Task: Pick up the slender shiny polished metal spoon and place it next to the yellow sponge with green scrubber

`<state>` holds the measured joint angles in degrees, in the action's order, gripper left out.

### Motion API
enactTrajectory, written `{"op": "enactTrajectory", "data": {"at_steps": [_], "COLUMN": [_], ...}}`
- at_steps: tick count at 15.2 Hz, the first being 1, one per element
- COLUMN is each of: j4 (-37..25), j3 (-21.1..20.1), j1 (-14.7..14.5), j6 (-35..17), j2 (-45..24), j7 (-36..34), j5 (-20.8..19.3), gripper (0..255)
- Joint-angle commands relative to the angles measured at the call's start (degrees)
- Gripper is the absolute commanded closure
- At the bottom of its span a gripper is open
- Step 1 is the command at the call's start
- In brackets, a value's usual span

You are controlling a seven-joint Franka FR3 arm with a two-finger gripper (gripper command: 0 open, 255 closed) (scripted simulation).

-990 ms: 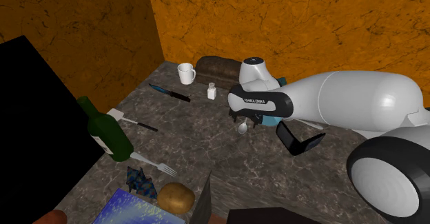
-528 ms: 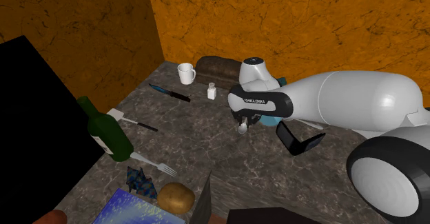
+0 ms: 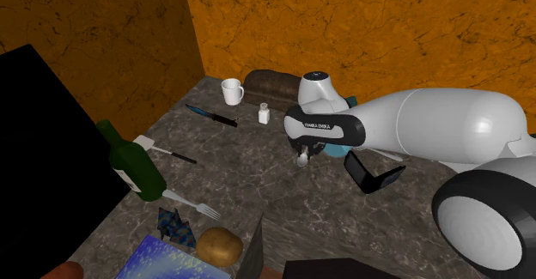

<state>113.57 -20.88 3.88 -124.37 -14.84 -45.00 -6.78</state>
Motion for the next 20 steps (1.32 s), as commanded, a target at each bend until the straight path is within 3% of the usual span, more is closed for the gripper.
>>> {"op": "enactTrajectory", "data": {"at_steps": [1, 20], "j4": [-0.3, -8.5], "j3": [-0.1, -0.2], "j1": [0.1, 1.1], "j6": [0.7, 12.8], "j2": [0.4, 4.7], "j7": [0.1, 2.9], "j5": [0.2, 2.5], "gripper": [255, 255]}}
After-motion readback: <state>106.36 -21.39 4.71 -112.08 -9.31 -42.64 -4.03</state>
